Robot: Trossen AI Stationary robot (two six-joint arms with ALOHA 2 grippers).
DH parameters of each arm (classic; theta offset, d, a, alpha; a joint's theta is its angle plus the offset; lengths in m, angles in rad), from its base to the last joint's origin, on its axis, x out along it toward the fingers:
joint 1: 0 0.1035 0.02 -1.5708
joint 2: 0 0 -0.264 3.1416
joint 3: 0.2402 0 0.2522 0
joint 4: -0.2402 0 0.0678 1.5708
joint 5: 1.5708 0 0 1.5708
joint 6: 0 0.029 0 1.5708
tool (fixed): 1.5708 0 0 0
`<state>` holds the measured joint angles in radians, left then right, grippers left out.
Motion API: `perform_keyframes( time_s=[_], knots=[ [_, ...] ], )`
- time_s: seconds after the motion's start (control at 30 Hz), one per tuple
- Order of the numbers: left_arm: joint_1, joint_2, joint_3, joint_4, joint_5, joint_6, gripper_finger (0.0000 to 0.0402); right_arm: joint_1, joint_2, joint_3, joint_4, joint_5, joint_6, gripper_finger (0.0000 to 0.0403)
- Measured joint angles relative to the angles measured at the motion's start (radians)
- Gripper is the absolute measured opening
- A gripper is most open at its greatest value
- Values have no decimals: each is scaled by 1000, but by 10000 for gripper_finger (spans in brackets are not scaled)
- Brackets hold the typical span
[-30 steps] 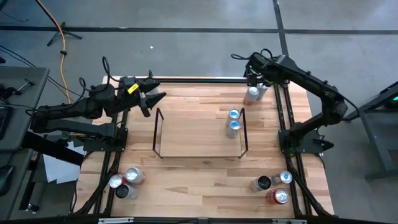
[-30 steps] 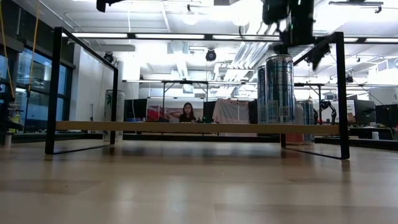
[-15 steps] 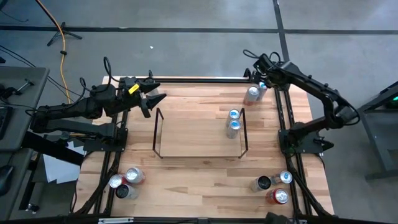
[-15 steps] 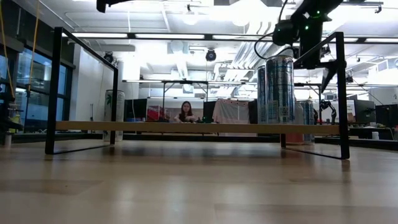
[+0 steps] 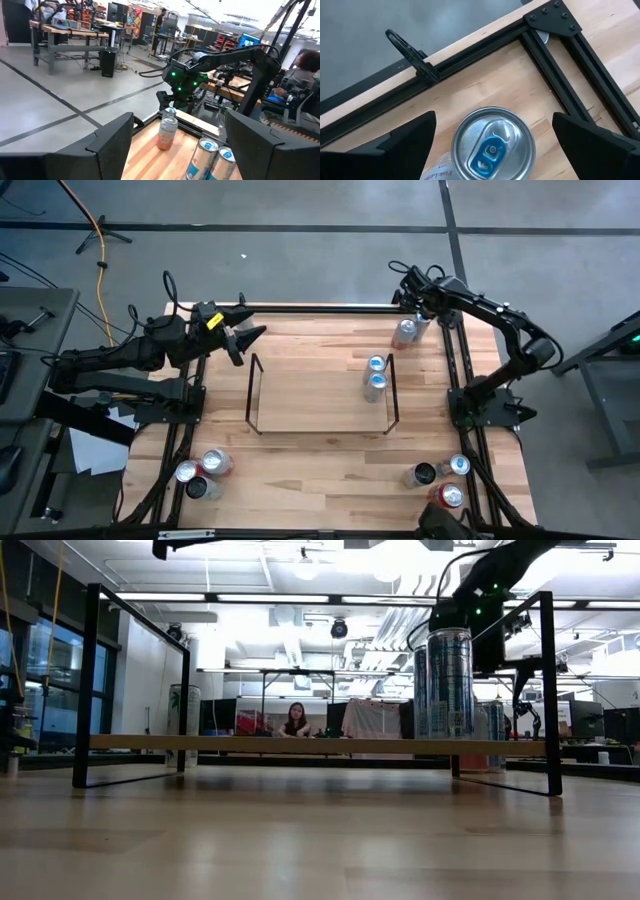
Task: Place canned beverage on shelf
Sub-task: Put the blue soda can aligned with the other blue soda can on the shelf
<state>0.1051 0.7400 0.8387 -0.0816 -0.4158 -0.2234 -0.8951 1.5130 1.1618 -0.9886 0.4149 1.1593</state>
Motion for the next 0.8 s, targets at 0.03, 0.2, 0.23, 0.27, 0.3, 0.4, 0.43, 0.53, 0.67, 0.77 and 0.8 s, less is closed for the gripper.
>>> perform_keyframes(
  time_s=[0.03, 0.2, 0.23, 0.27, 0.3, 0.4, 0.43, 0.53, 0.67, 0.77, 0.8],
  knots=[
    [0, 0, 0, 0, 0, 0, 273, -2, 6, 0, -2, -2, 3, 387],
    [0, 0, 0, 0, 0, 0, 273, -3, 46, 0, -4, -22, 14, 387],
    [0, 0, 0, 0, 0, 0, 273, -3, 55, 0, -4, -28, 18, 387],
    [0, 0, 0, 0, 0, 0, 273, -3, 64, 0, -4, -34, 19, 387],
    [0, 0, 0, 0, 0, 0, 273, -3, 75, 0, -4, -41, 18, 387],
    [0, 0, 0, 0, 0, 0, 273, -3, 100, 0, -11, -51, 26, 387],
    [0, 0, 0, 0, 0, 0, 273, -3, 105, 0, -10, -51, 33, 387],
    [0, 0, 0, 1, 0, 0, 273, -3, 108, 0, -9, -42, 38, 387],
    [0, 0, 0, 1, 1, 0, 273, -10, 108, 0, -8, -31, 11, 378],
    [0, 0, 0, 1, 1, 0, 273, -15, 108, 0, -20, -31, 10, 345],
    [0, 0, 0, 2, 1, 0, 273, -17, 108, 0, -23, -33, 11, 329]
  ],
)
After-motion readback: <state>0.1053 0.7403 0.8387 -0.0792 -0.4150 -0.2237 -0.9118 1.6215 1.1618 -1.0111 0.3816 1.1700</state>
